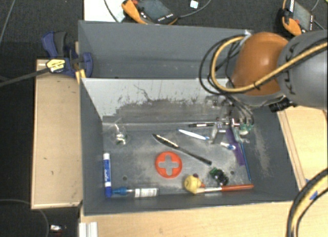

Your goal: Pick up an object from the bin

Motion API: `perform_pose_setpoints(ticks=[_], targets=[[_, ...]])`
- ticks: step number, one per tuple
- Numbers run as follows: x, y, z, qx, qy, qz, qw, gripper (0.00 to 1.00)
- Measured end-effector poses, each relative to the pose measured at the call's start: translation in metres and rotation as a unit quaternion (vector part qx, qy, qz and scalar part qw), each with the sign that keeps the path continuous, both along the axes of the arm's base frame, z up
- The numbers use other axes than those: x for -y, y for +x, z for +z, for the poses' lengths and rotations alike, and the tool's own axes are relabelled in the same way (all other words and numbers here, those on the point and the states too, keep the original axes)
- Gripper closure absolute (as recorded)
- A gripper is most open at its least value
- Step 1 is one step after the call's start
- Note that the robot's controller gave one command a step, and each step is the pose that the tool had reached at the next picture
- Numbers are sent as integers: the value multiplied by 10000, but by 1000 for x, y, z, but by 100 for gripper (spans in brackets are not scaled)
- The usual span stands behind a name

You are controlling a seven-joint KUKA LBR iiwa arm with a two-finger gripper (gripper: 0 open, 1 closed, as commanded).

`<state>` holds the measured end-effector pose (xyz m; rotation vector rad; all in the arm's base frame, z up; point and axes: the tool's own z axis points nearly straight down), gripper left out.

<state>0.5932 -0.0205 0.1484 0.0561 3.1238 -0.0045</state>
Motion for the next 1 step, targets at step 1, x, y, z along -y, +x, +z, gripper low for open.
perform_pose_setpoints(ticks=[1], targets=[[-30,-10,-48,-78,22,-51,10000,0]])
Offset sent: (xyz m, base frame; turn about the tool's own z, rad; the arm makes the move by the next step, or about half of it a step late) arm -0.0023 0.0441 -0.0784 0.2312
